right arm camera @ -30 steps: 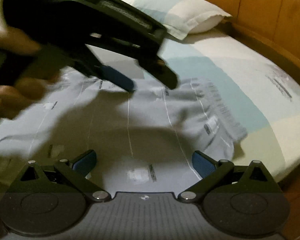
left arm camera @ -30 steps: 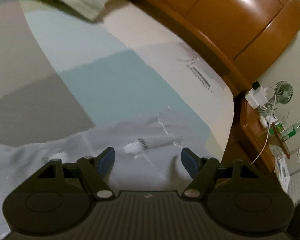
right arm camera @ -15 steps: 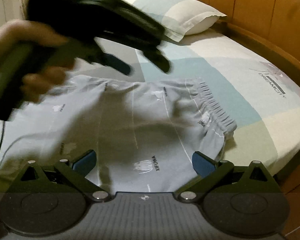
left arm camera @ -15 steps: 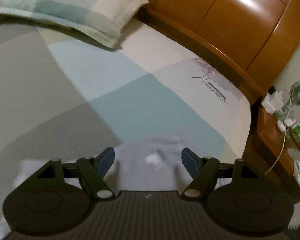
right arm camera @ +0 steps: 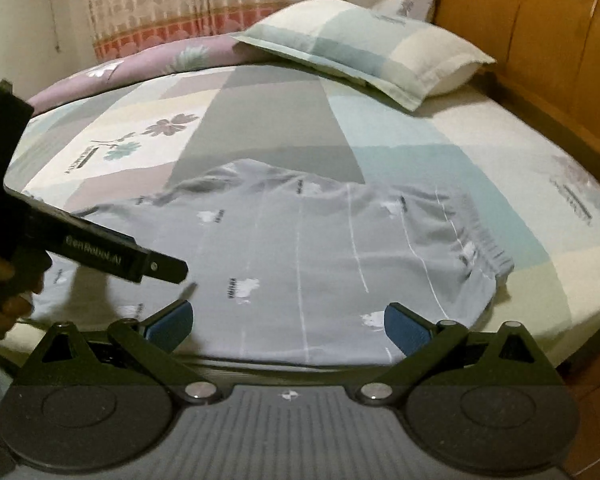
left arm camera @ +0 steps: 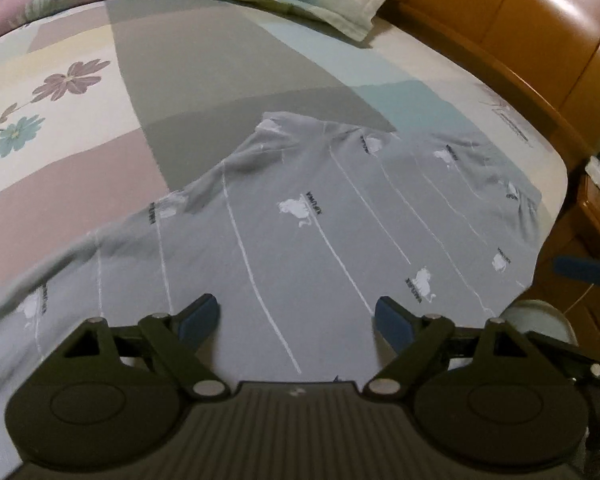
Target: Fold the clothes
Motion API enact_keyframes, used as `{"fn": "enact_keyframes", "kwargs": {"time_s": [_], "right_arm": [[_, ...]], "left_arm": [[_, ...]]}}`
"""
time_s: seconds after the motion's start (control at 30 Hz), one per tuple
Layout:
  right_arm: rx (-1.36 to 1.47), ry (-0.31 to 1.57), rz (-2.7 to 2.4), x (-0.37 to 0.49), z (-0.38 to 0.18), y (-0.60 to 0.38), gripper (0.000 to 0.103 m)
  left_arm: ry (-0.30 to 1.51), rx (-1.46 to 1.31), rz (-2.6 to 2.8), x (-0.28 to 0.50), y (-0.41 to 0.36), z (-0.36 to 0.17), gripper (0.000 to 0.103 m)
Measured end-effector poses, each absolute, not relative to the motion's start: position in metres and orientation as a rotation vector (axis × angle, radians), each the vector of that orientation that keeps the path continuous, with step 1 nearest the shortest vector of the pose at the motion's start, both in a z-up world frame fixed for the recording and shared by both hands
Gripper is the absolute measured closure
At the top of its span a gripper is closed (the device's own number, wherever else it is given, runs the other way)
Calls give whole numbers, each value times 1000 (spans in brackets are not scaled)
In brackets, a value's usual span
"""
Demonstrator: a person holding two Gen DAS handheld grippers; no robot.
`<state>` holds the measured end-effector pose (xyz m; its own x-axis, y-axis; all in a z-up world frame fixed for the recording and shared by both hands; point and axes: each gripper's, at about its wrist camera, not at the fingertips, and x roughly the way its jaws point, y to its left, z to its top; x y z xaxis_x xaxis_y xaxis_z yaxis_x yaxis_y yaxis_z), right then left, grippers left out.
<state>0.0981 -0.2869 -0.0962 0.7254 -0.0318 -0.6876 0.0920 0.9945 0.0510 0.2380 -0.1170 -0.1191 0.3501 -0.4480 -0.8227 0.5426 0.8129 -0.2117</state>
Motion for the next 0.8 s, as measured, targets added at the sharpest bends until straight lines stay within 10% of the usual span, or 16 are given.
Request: {"fn": "enact_keyframes", "kwargs": {"time_s": [0.8], "right_arm": [[-50,707,42,106,-65,-225,0]], "left_arm": [[944,431,-195,257,79,-62,17]]}}
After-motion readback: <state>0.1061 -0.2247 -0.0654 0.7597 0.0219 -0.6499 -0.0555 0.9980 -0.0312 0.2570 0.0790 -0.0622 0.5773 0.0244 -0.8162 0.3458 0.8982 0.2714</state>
